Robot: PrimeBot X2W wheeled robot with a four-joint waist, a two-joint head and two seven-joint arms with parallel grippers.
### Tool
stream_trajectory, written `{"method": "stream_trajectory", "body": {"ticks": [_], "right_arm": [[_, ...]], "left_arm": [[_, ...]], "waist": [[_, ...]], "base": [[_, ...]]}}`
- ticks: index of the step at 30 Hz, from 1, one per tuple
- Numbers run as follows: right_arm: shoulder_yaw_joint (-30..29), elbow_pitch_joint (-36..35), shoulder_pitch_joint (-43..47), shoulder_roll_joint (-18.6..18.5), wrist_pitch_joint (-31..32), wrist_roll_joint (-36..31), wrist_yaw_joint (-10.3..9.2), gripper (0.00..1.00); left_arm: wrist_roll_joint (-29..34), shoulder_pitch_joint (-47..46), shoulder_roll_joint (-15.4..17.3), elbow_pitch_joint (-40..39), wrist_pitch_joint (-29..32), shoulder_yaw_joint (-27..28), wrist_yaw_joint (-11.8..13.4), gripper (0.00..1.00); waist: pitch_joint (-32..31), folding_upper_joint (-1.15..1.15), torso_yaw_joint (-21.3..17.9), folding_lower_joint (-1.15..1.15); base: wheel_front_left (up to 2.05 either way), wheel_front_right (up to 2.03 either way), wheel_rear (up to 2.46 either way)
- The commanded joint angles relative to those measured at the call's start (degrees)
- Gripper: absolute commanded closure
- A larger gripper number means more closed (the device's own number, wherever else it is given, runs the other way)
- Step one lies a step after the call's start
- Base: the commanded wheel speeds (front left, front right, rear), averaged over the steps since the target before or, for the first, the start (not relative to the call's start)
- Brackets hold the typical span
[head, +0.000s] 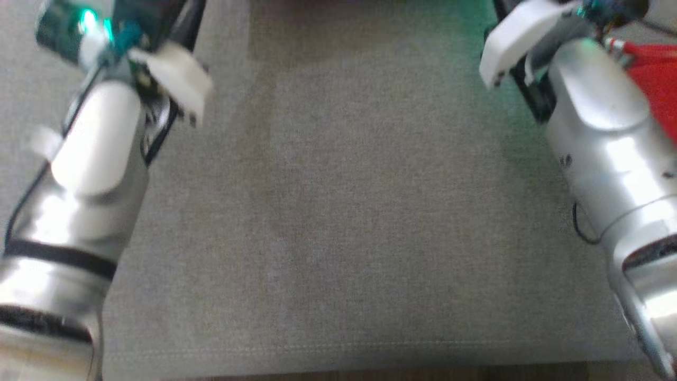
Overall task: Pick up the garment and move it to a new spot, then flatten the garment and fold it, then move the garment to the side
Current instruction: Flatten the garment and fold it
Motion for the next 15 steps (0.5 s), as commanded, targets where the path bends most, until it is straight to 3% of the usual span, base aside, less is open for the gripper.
{"method": "stream_trajectory", "body": {"ticks": [1, 15], "right_arm": [[1.95, -0.77, 2.23, -0.10, -0.72, 1.92, -0.04, 1.00], [16.87, -4.92, 13.06, -7.37, 7.51, 14.67, -0.04, 1.00]], "left_arm": [[-0.53, 1.39, 3.34, -2.30, -0.32, 0.39, -0.18, 1.00], [-2.00, 15.40, 6.45, -7.79, -0.32, -7.85, -0.35, 1.00]], "waist": [[-3.62, 0.00, -0.60, 0.00], [-12.97, 0.00, -3.08, 0.00]], "base": [[0.00, 0.00, 0.00], [0.00, 0.00, 0.00]]}}
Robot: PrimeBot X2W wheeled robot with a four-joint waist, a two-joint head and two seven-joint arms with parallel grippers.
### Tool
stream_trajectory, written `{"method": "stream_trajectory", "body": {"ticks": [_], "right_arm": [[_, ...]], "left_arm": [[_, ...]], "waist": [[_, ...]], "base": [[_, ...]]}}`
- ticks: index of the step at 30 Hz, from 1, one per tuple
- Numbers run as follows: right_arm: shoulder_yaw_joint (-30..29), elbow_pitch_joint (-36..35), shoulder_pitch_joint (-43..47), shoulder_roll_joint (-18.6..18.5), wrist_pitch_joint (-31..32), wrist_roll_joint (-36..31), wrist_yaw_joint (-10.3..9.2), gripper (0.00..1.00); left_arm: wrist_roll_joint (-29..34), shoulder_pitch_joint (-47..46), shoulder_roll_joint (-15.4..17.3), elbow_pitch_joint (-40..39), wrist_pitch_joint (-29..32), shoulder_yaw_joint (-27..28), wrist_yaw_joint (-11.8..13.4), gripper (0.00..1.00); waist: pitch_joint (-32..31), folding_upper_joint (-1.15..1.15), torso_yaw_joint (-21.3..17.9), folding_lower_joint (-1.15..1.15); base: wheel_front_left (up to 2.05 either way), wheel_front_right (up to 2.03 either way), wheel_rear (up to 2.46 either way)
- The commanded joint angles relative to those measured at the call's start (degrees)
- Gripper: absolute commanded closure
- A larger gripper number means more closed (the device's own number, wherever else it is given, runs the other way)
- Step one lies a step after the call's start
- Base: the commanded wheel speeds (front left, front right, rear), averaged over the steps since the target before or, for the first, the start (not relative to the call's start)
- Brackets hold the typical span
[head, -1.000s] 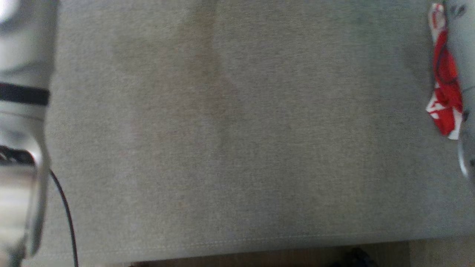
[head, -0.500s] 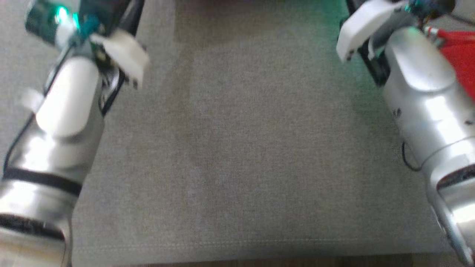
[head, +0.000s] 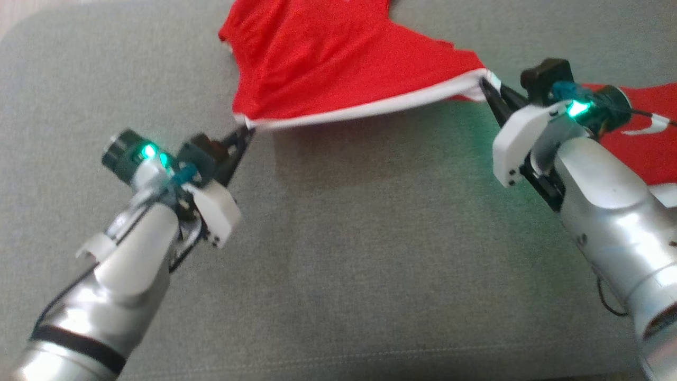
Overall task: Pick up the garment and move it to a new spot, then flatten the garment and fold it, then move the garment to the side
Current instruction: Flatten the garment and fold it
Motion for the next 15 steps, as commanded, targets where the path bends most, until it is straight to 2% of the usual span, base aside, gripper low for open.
{"method": "stream_trajectory", "body": {"ticks": [1, 9, 15], "right_arm": [[1.23, -2.08, 0.61, -1.11, 0.70, 1.40, -0.04, 1.00], [11.49, -10.57, 6.30, -7.88, 8.59, 10.66, -0.04, 1.00], [20.45, -21.08, 10.09, -14.57, 17.76, 19.40, -0.04, 1.00]], "left_arm": [[-0.09, -0.94, 2.69, -1.67, -0.33, 1.33, 0.09, 1.00], [-2.02, 6.37, 4.48, -2.79, 0.35, -3.71, 0.08, 1.00], [-5.71, 12.45, 6.52, -8.80, 4.08, -6.92, 0.08, 1.00]], "waist": [[-1.48, 0.00, -0.85, 0.00], [-7.16, 0.00, -2.13, 0.00], [-10.26, 0.00, -2.50, 0.00]], "base": [[0.00, 0.00, 0.00], [0.00, 0.00, 0.00], [0.00, 0.00, 0.00]]}}
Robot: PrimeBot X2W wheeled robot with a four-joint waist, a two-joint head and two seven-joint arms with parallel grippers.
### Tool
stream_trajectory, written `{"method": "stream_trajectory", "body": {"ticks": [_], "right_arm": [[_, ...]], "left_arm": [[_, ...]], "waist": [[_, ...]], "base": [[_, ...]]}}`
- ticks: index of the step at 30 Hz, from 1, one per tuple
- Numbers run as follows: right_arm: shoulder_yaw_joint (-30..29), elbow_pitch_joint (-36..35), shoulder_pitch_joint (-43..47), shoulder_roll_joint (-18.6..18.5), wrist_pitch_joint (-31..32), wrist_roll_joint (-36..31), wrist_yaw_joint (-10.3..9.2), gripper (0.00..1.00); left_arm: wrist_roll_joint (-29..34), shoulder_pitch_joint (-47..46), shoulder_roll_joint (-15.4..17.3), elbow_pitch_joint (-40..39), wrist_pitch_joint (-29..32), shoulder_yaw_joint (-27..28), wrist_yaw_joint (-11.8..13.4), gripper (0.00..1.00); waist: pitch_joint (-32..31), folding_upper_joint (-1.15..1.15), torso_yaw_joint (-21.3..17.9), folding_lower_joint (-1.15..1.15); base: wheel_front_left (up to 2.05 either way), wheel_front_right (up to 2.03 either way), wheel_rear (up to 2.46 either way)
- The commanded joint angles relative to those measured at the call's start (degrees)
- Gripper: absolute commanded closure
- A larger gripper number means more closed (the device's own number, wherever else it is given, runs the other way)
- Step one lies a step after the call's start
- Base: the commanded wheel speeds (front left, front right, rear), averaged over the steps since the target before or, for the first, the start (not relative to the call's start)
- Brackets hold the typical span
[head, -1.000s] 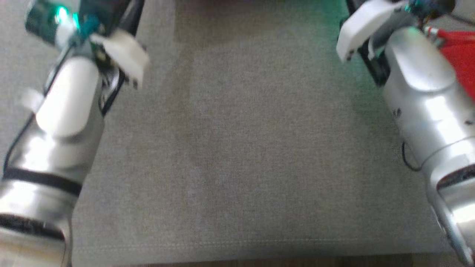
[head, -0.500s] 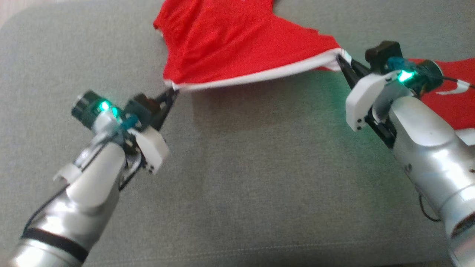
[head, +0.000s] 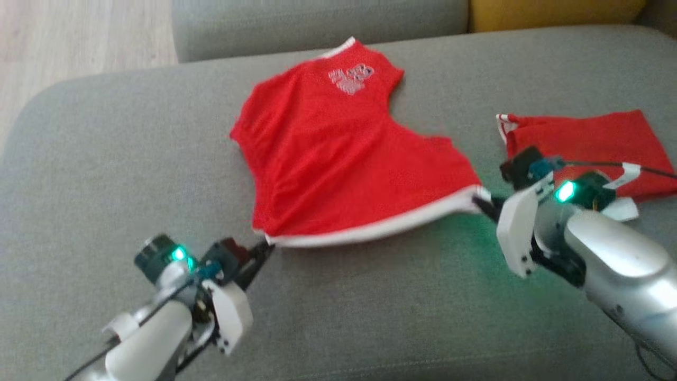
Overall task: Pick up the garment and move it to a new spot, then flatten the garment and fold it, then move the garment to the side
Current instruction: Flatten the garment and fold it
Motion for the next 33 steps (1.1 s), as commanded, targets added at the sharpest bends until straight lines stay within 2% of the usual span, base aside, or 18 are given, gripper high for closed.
{"method": "stream_trajectory", "body": {"ticks": [1, 7, 14, 20, 25, 33], "right_arm": [[0.85, -2.94, 0.07, -2.52, 1.33, 1.76, -0.04, 1.00], [4.56, -12.18, 0.68, -9.83, 7.69, 8.18, -0.04, 1.00], [5.87, -20.98, 2.34, -16.35, 15.11, 13.11, -0.04, 1.00], [5.08, -27.60, 2.99, -21.35, 19.49, 15.26, -0.04, 1.00], [1.93, -28.64, 1.21, -22.22, 19.03, 14.34, -0.04, 1.00], [-3.13, -26.81, -3.13, -20.87, 19.79, 14.01, -0.04, 1.00]], "left_arm": [[-1.18, -0.98, 2.59, -2.84, 0.81, 1.48, 0.07, 1.00], [-6.92, 4.69, 7.96, -15.21, 8.34, -3.51, 0.07, 1.00], [-10.16, 10.75, 14.24, -29.86, 14.73, -4.21, 1.10, 1.00], [-13.46, 13.64, 17.07, -38.00, 19.05, -3.74, 2.66, 1.00], [-13.59, 11.36, 16.92, -40.01, 18.80, -1.22, 4.64, 1.00], [-13.13, 6.06, 15.70, -40.32, 18.78, 1.26, 5.19, 1.00]], "waist": [[-1.00, 0.00, -0.20, 0.01], [-2.82, 0.00, -0.57, 0.01], [-4.52, 0.00, -1.29, 0.01], [-4.70, 0.00, -1.09, 0.01], [-3.62, 0.00, -0.03, 0.01], [0.45, 0.00, 3.62, 0.01]], "base": [[0.00, 0.00, 0.00], [0.00, 0.00, 0.00], [0.00, 0.00, 0.00], [0.00, 0.00, 0.00], [0.00, 0.00, 0.00], [0.00, 0.00, 0.00]]}}
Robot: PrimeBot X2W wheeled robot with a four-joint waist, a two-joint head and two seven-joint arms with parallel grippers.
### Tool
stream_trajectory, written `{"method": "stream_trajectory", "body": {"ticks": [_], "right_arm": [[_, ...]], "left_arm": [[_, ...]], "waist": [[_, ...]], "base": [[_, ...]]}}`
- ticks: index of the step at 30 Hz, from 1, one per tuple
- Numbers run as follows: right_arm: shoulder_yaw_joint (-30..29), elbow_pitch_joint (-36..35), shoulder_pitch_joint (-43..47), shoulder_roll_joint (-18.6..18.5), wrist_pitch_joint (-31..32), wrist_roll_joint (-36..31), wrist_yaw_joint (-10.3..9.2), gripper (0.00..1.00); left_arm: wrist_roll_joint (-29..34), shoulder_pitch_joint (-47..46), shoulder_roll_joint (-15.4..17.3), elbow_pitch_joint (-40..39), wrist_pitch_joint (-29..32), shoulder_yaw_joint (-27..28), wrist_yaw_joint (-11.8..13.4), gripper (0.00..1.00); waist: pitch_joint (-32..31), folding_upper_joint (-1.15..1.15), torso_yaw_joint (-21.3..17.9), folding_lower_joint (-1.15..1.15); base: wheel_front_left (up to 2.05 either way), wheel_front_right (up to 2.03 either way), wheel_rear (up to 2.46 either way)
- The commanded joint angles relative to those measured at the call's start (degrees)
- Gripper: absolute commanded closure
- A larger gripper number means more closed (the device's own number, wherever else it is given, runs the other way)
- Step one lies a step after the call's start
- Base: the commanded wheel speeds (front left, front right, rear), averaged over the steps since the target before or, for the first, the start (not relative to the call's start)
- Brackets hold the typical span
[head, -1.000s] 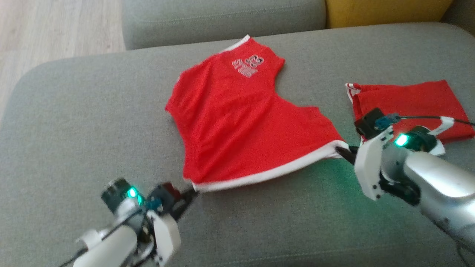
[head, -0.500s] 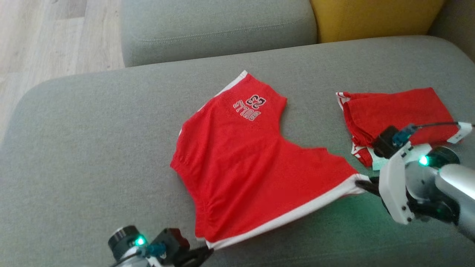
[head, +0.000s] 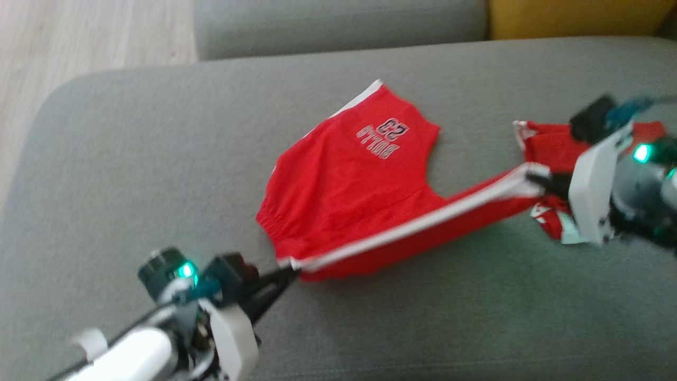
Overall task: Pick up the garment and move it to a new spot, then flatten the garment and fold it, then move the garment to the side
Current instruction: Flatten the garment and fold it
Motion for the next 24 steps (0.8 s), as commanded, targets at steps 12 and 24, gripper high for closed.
{"method": "stream_trajectory", "body": {"ticks": [12, 24], "right_arm": [[-4.05, 7.35, -14.71, 4.53, 2.52, -4.57, -0.04, 1.00], [-0.10, 17.46, -27.76, 9.08, 2.11, -7.02, -0.04, 1.00]], "left_arm": [[0.34, -16.27, -4.69, 8.60, -1.67, 5.18, -1.87, 1.00], [1.60, -31.30, -14.08, 27.14, -7.11, 1.23, -4.44, 1.00]], "waist": [[9.94, 0.00, 9.10, 0.01], [18.88, 0.00, 14.81, 0.01]], "base": [[0.00, 0.00, 0.00], [0.00, 0.00, 0.00]]}}
